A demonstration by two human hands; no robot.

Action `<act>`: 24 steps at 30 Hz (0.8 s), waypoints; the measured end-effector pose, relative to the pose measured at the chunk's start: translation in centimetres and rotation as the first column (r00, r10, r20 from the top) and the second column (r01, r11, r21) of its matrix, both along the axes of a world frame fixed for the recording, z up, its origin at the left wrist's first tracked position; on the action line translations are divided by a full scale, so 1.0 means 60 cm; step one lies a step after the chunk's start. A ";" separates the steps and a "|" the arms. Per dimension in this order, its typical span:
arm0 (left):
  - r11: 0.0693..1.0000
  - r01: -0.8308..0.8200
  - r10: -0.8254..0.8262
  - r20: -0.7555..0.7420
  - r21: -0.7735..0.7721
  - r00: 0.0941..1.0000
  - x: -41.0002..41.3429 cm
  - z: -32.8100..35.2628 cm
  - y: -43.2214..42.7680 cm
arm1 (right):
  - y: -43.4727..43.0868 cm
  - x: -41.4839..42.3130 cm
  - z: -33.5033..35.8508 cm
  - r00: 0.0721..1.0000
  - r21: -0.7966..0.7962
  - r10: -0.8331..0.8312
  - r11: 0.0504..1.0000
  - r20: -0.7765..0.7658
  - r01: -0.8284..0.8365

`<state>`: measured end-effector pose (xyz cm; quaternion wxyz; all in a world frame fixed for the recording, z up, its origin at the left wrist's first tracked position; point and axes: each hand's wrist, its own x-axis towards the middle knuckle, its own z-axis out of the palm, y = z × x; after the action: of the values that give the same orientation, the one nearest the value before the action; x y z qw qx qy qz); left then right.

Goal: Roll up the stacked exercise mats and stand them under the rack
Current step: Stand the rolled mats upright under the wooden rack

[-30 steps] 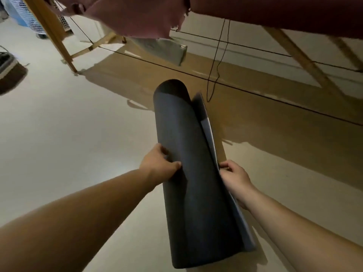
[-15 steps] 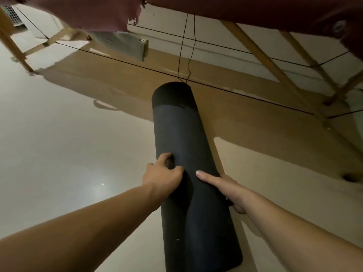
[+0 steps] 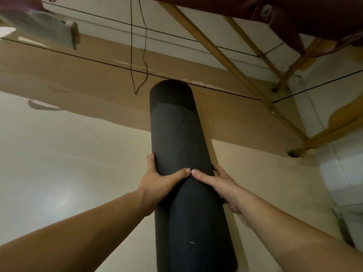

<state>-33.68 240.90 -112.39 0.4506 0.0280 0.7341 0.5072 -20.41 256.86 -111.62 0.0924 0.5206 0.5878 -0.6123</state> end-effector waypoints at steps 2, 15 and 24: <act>0.999 0.037 -0.037 -0.006 0.023 0.999 0.020 -0.005 0.024 | 0.015 0.025 -0.001 0.999 0.013 -0.048 0.999 0.004 0.048; 0.917 0.398 -0.398 0.004 0.034 0.917 0.047 0.001 0.175 | 0.099 0.135 0.013 0.866 0.237 -0.499 0.846 0.042 0.477; 0.819 0.574 -0.571 0.129 0.016 0.811 0.090 -0.005 0.094 | 0.098 0.135 0.010 0.887 0.289 -0.457 0.860 0.065 0.421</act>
<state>-28.27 246.55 -112.72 0.6284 0.2097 0.6672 0.3404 -12.34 262.72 -111.00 -0.0821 0.6877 0.5229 -0.4970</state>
